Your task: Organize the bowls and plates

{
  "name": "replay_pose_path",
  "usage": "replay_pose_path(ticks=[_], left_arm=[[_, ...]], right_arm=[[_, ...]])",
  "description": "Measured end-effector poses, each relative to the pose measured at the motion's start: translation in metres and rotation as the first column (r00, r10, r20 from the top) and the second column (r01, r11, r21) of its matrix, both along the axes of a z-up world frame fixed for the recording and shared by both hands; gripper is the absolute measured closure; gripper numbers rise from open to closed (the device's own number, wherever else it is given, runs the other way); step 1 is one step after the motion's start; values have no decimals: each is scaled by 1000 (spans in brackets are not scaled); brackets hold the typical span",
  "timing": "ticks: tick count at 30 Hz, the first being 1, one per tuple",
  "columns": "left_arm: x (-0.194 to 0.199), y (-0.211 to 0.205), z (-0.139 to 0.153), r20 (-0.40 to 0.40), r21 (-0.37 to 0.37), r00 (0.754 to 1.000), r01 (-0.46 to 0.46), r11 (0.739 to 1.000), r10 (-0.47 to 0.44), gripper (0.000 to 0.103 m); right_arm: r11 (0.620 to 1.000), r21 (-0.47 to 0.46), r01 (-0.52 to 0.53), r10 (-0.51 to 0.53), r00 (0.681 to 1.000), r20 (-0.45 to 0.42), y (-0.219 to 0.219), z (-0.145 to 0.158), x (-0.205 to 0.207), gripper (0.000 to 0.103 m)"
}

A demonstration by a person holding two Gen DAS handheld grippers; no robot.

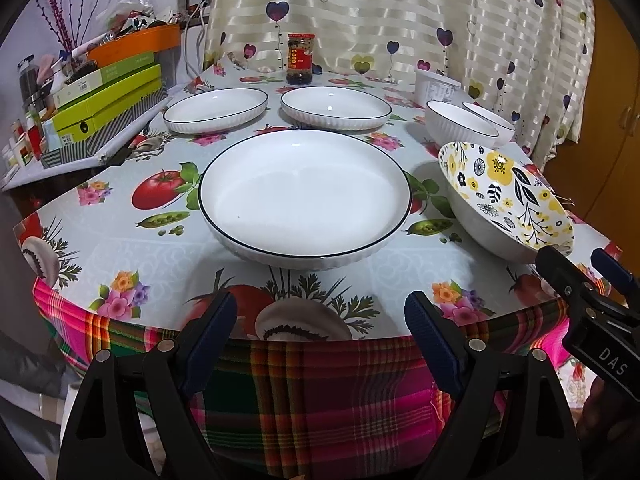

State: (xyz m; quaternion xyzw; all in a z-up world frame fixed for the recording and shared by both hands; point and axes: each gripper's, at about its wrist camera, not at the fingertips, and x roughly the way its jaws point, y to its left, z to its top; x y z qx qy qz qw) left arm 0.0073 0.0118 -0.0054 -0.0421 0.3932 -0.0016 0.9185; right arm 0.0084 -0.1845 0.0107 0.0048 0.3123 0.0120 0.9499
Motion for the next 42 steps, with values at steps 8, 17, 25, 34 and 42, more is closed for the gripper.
replay_pose_path(ticks=[8,17,25,34,42], left_arm=[[-1,2,4,20,3,1000,4,1000,-4,17],[-1,7,4,25,-2,1000,-10,1000,10,17],[-1,8,5,28,-1,1000,-13,1000,13,17],[-1,9,7,29,-1,999,-19,1000,19,17],[-2,11,7,29,-2,999,-19,1000,19,17]], right_arm=[[1000,-9,-2,2,1000,3,2,-2,-3,0],[1000,-10,-4,4,1000,3,3,-2,-3,0],[1000,-10,-2,2,1000,2,4,-2,-3,0],[1000,-10,-2,2,1000,3,4,-2,-3,0],[1000,-10,-3,3,1000,2,4,-2,-3,0]])
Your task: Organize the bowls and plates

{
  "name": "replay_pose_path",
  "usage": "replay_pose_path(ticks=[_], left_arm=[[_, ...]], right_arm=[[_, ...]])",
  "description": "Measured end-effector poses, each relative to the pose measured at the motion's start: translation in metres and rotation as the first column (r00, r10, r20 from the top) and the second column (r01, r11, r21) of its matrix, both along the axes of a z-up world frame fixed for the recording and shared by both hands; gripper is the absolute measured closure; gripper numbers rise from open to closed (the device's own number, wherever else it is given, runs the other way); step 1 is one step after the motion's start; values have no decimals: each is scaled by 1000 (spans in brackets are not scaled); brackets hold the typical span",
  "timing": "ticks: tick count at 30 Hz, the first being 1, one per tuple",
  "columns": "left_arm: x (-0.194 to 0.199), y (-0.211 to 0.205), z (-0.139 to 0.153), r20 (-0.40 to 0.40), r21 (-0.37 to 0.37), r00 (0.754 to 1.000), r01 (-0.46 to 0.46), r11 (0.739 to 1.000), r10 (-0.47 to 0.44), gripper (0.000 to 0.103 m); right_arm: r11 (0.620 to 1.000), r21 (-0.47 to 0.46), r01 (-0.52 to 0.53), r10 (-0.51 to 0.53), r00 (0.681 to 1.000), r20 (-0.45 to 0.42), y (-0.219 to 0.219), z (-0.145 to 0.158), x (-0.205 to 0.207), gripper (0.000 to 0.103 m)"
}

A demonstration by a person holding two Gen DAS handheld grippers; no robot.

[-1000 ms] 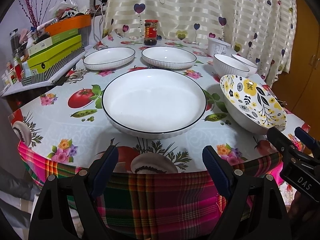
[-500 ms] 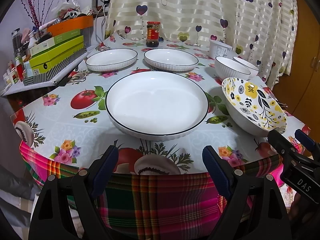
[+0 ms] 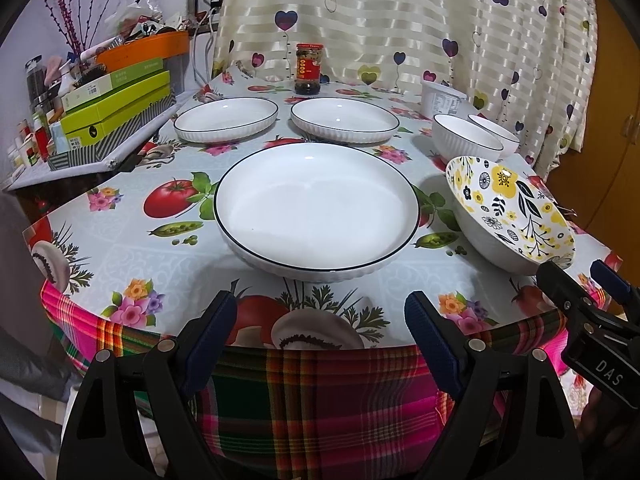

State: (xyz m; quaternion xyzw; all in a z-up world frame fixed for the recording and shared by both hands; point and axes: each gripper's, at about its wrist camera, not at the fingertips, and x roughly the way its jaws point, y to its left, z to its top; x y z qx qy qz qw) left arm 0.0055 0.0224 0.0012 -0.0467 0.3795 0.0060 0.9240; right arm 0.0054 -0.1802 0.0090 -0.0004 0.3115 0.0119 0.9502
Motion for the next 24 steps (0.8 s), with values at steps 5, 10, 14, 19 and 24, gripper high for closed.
replay_pose_path(ticks=[5,10,14,19,24], left_arm=[[0,0,0,0,1,1000,1,1000,-1,17],[0,1,0,1,1,1000,1,1000,-1,17],[0,1,0,1,1,1000,-1,1000,1,17],[0,1,0,2,0,1000,1,1000,-1,17],[0,3,2,7,-7,1000,5,1000,-5,17]], right_arm=[[1000,0,0,0,1000,1,0,0,0,0],[1000,2,2,-2,1000,0,1,0,0,0],[1000,0,0,0,1000,1,0,0,-1,0],[1000,1,1,-1,1000,1,1,0,0,0],[1000,1,1,-1,1000,1,0,1,0,0]])
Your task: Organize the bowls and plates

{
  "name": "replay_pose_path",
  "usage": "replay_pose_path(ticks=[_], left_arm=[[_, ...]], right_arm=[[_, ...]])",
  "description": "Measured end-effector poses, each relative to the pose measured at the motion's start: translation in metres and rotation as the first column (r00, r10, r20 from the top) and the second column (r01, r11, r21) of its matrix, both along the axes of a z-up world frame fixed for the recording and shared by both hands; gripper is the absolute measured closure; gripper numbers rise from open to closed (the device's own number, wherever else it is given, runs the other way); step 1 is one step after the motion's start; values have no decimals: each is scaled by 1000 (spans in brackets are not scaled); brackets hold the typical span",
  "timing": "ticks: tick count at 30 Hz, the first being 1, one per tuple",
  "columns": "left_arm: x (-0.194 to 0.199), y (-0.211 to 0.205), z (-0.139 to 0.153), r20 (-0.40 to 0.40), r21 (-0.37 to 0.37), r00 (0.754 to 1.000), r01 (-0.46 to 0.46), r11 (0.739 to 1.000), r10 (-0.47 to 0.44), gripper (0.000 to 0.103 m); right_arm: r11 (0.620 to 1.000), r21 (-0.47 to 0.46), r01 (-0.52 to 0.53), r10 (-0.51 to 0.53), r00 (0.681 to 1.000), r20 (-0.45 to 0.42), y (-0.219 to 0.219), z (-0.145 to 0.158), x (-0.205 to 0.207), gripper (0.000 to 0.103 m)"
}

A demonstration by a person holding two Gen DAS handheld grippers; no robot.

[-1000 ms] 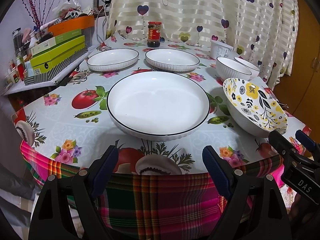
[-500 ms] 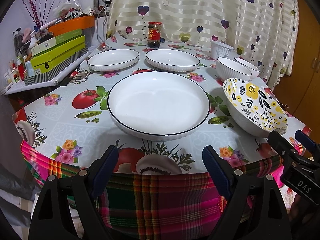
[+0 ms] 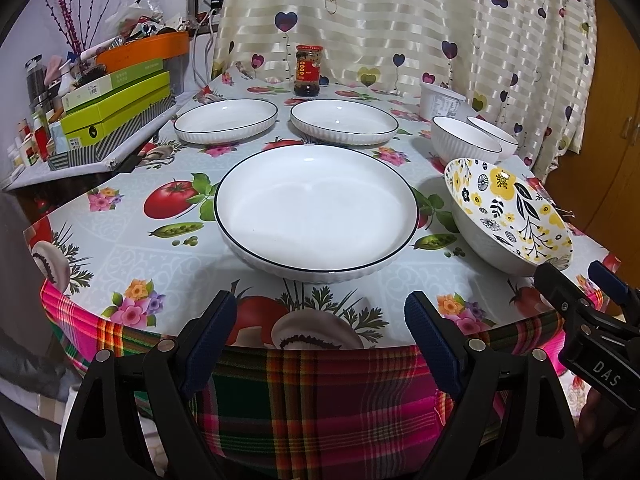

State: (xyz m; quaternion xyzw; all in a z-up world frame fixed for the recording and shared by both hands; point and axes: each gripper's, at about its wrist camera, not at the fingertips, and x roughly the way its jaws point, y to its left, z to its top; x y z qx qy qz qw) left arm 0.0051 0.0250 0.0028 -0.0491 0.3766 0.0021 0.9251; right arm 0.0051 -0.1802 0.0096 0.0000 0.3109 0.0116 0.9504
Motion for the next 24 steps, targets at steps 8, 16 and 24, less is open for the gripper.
replay_pose_path(ticks=[8,16,24], left_arm=[[1,1,3,7,1,1000,1,1000,-1,17],[10,12,9,14,-13,1000,-2,1000,2,17],[25,35,17,27,-25,999,-23,999,24,17]], right_arm=[[1000,-3,-3,3,1000,7,2,0,1,0],[1000,-6,-16,16,1000,22,8,7,8,0],[999,-2,-48,48,998,36,10,21,23,0]])
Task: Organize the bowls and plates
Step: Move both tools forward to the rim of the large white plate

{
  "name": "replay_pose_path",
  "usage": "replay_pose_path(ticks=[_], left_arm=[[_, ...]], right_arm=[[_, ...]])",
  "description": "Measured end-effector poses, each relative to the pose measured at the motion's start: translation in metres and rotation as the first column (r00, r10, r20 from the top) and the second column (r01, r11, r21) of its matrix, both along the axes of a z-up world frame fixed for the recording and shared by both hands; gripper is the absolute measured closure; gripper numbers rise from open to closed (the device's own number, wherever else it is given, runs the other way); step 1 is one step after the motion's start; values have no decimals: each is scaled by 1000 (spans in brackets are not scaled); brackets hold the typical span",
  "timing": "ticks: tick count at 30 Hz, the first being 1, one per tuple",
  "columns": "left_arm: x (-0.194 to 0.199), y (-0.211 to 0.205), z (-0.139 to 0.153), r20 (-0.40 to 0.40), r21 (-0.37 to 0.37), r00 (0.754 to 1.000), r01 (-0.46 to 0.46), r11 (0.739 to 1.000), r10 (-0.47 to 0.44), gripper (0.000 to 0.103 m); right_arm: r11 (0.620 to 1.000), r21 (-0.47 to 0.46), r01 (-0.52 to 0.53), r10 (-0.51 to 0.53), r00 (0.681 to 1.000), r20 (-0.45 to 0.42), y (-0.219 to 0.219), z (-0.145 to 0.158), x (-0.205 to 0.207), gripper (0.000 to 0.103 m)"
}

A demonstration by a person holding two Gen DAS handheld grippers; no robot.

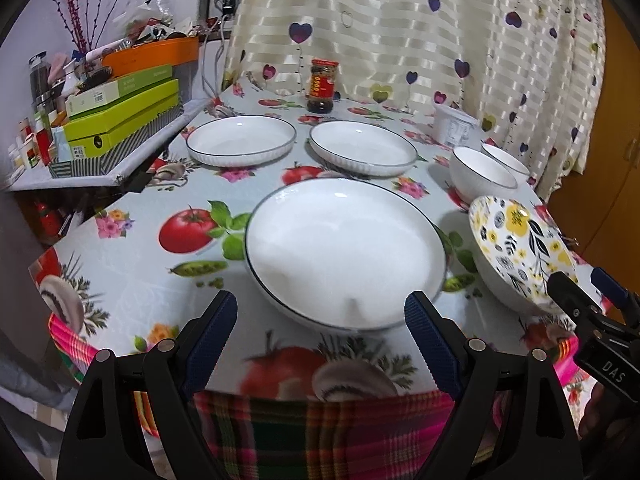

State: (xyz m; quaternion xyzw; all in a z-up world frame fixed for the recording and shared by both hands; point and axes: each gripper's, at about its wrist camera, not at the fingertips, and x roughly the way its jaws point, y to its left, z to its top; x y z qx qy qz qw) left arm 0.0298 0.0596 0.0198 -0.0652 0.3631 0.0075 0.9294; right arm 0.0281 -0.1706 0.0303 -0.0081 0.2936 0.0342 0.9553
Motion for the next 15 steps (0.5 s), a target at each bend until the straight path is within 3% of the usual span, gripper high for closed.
replay_pose_path(ticks=[7,15], left_arm=[[23,25,12,3,-36,1000,-16,999,16,17],[59,60,19,-20,-18,998,-62,998,61,17]], right_arm=[[997,9,-76,76,997,26,13,26,28,0],[984,18,-175,175,984,25,37,51,83,0]])
